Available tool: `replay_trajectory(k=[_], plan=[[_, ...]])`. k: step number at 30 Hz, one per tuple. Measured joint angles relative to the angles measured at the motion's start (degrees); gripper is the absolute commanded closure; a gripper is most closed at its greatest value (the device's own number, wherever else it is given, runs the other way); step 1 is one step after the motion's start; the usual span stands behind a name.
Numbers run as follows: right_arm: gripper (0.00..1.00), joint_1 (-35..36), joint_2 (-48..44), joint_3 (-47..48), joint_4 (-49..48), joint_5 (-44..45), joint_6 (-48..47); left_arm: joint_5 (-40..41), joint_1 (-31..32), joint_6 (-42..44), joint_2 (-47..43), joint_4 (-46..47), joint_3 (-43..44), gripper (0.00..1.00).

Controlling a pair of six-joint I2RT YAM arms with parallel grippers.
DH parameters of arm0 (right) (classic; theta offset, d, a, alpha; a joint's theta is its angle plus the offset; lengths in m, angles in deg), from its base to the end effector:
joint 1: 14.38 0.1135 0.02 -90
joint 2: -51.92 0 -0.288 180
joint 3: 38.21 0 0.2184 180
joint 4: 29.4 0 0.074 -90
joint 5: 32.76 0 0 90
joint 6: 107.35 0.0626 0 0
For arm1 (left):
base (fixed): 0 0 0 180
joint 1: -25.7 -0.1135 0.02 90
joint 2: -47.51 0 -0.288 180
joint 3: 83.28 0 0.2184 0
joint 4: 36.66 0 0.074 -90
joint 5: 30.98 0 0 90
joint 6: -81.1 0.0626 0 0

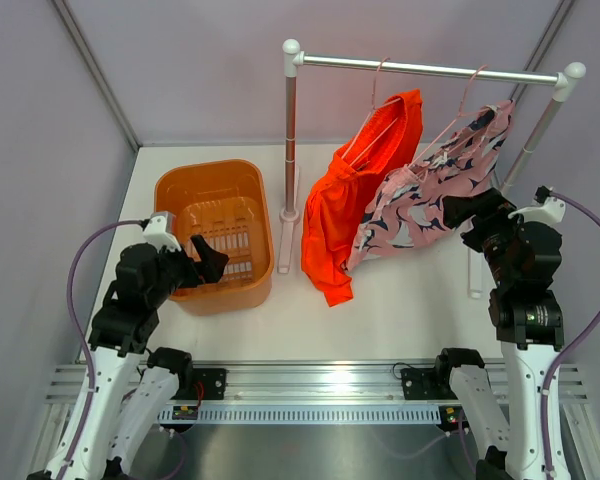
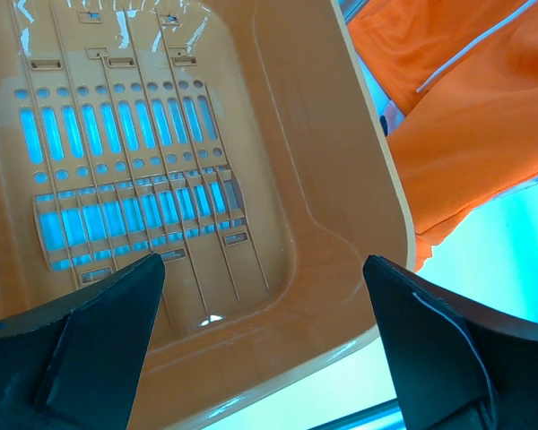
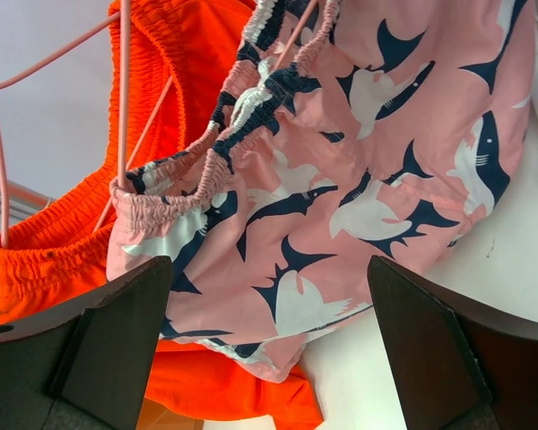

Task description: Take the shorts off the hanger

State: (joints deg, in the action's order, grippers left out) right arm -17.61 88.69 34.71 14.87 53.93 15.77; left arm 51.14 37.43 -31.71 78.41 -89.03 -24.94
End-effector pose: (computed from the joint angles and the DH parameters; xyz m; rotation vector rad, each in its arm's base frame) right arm 0.1008 -0.0021 0.3955 0.4988 1.6583 0.4356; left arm 0.0864 -0.0267 0.3047 -0.1076 2.0375 -0.5201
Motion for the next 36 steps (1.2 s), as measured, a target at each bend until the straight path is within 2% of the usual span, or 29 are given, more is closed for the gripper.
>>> replay_trajectory(k=[8, 15, 24, 28, 32, 36], plan=[[0.01, 0.0, -0.8, 0.9, 1.6, 2.9, -0.7, 2.3, 0.0, 1.6, 1.2, -1.5, 2.5, 0.01], [0.01, 0.0, 4.4, 11.0, 1.8, 5.4, -3.8, 4.1, 0.0, 2.1, 0.6, -1.7, 2.6, 0.01], [0.01, -0.1, 24.5, 33.1, 3.0, 3.4, -7.5, 5.3, 0.9, 2.3, -1.0, -1.8, 2.6, 0.01], [0.09, -0.1, 32.0, 37.9, 4.7, 2.6, -7.7, 5.5, 1.1, 2.3, -2.0, -2.1, 2.6, 0.01], [0.08, 0.5, 38.9, 43.1, 7.6, 3.2, -8.2, 5.7, 1.2, 2.3, -2.3, -2.3, 2.6, 0.01], [0.08, 5.3, 42.5, 46.9, 10.4, 9.3, -10.5, 5.7, 1.4, 2.3, -2.4, -2.5, 2.6, 0.01]])
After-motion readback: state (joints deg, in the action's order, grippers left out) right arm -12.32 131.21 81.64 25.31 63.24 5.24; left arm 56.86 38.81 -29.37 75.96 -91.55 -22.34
